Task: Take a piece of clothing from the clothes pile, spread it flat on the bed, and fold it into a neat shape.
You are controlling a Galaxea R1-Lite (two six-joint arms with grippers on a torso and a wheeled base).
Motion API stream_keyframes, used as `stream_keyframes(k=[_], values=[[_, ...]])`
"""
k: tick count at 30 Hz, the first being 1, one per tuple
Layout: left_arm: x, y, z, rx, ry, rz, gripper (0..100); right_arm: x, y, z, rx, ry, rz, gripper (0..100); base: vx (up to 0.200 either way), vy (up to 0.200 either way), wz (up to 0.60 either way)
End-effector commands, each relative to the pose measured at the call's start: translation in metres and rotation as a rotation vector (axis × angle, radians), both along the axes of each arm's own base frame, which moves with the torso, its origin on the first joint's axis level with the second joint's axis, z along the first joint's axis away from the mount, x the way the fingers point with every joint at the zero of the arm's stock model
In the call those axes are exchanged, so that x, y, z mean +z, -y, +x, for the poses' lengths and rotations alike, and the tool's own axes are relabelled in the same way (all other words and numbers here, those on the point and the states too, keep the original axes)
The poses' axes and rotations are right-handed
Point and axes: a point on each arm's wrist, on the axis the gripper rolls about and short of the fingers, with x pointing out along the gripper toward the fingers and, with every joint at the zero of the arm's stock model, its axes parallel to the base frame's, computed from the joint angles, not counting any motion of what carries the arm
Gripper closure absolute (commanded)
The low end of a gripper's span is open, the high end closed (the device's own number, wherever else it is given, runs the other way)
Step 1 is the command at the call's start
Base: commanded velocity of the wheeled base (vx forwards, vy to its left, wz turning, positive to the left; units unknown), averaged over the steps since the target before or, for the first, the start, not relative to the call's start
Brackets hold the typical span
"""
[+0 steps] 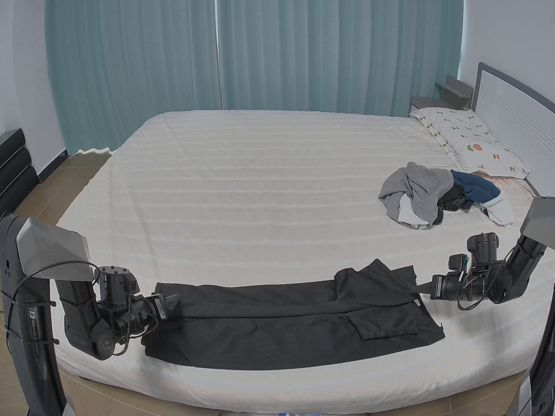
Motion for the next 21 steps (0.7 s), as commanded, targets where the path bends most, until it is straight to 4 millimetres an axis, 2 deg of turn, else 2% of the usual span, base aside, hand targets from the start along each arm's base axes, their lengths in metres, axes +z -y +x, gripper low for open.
stream_keyframes(k=[1,2,4,5,11,16,21], values=[[0.002,0.0,-0.006,0.006,-0.01,0.008,0,0.005,0.001,0.0,-0.008,0.014,0.007,0,0.0,0.0,0.0],[0.008,0.0,-0.008,0.014,0.004,0.008,0,0.014,0.002,0.001,-0.018,0.039,0.014,0,0.0,0.0,0.0],[0.01,0.0,-0.009,0.016,0.005,0.008,0,0.016,0.002,0.001,-0.021,0.042,0.019,0,0.0,0.0,0.0],[0.021,-0.002,-0.013,0.026,0.034,-0.001,0,0.026,0.001,0.003,-0.059,0.051,0.069,0,0.0,0.0,0.0],[0.043,-0.005,-0.01,0.09,0.11,-0.091,0,0.032,-0.008,0.012,-0.161,0.012,0.209,0,0.0,0.0,0.0],[0.05,-0.005,0.003,0.127,0.147,-0.18,0,0.031,-0.01,0.023,-0.245,-0.032,0.321,0,0.0,0.0,0.0],[0.045,-0.004,0.034,0.183,0.099,-0.274,0,0.022,-0.012,0.037,-0.354,-0.103,0.457,0,0.0,0.0,0.0]])
